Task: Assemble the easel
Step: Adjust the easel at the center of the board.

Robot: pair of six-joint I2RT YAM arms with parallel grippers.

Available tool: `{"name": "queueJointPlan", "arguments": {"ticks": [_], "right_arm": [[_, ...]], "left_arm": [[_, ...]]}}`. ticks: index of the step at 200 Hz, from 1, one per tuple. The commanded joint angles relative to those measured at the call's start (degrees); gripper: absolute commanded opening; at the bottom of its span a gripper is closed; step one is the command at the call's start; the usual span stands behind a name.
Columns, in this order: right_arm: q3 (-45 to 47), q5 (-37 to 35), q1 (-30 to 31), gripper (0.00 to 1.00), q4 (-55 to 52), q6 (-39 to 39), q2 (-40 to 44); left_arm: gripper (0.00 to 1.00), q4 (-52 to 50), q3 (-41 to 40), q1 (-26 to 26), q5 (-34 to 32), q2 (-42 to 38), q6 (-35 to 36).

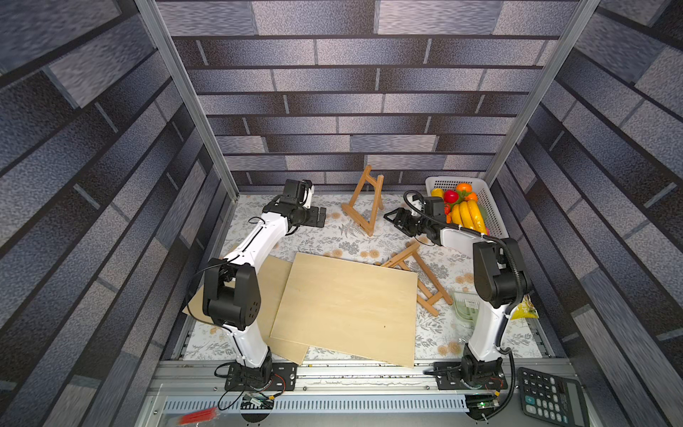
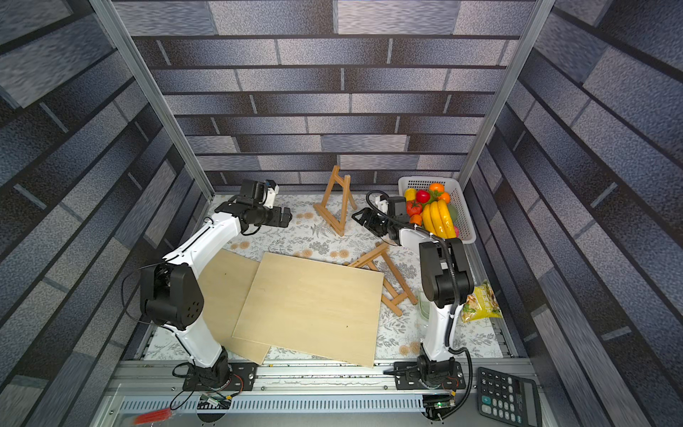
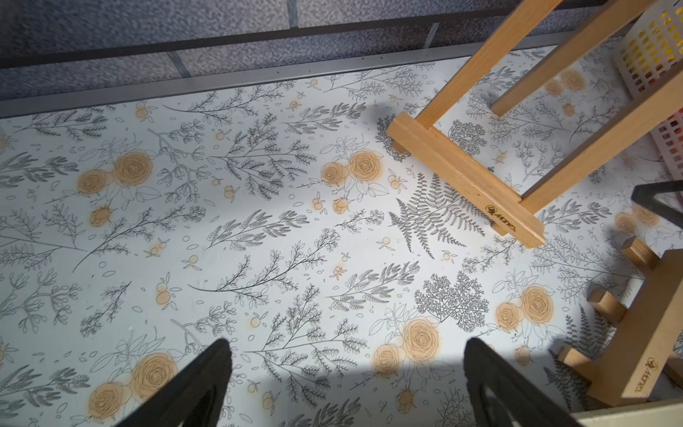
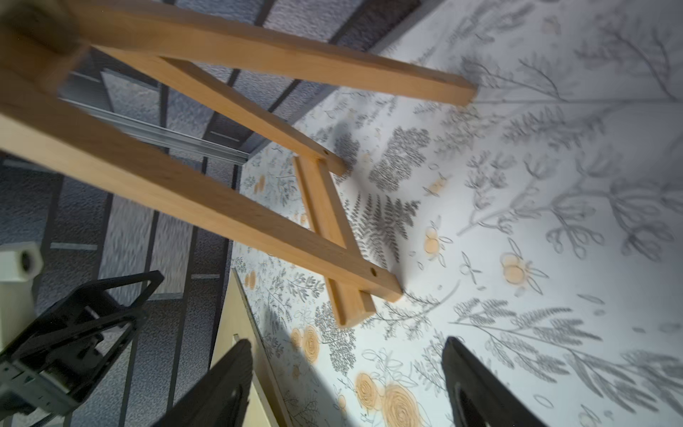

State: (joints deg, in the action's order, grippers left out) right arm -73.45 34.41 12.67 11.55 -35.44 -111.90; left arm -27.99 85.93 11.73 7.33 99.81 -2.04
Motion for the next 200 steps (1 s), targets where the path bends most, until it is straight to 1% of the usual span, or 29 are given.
{"name": "queueJointPlan", "arguments": {"ticks": [1,13,28,31,39,73,93,116,126,146,163,172,176,200], "right_arm": [[-4.08,1.98,3.03,0.81,3.36,8.52,-0.68],[-7.18,-0.12,3.67,0.81,0.56,10.79,-2.25],[-9.75,-1.92,3.64,0.80,0.66,11.18,-3.68],[-10.18,-2.44,3.68,0.80,0.73,11.26,-5.60],[-11.39,-3.22,3.68,0.80,1.17,11.17,-6.83],[-15.50,-3.26,4.19,0.79,1.54,10.92,-10.75],[-16.17,-4.09,4.47,0.78,1.44,10.69,-11.91],[-16.27,-4.18,4.45,0.74,3.09,10.32,-12.99],[-17.04,-3.32,4.47,0.71,3.16,10.26,-14.00],[-18.11,-0.87,4.54,0.60,5.06,9.61,-15.77],[-18.13,0.72,4.54,0.57,6.99,9.10,-16.65],[-18.05,1.72,4.69,0.53,7.97,9.18,-16.92],[-18.04,2.16,4.69,0.51,8.25,9.23,-16.95],[-17.42,4.63,4.96,0.26,8.72,9.69,-17.15]], "left_arm": [[1.00,-1.71,-1.51,-1.40,3.09,-3.13,-1.62],[1.00,-1.74,-1.77,-1.80,3.95,-3.27,-1.87],[1.00,-1.79,-1.82,-2.22,4.87,-3.35,-2.00],[1.00,-1.80,-1.82,-2.33,5.00,-3.36,-2.00],[1.00,-1.88,-1.73,-2.49,5.30,-3.31,-1.92],[1.00,-2.68,-2.04,-3.74,6.62,-3.47,-1.56],[1.00,-2.74,-2.52,-4.72,7.15,-3.90,-1.74],[1.00,-2.25,-3.39,-5.65,7.61,-4.44,-2.53],[1.00,-2.25,-3.71,-5.75,7.74,-4.49,-2.78],[1.00,-2.31,-4.27,-5.82,7.70,-4.47,-2.96],[1.00,-2.45,-4.67,-5.71,7.81,-4.57,-2.97],[1.00,-2.56,-4.72,-5.78,7.74,-4.54,-2.83],[1.00,-2.66,-4.64,-5.76,7.78,-4.49,-2.76],[1.00,-3.19,-4.28,-6.02,7.83,-4.13,-2.37]]}}
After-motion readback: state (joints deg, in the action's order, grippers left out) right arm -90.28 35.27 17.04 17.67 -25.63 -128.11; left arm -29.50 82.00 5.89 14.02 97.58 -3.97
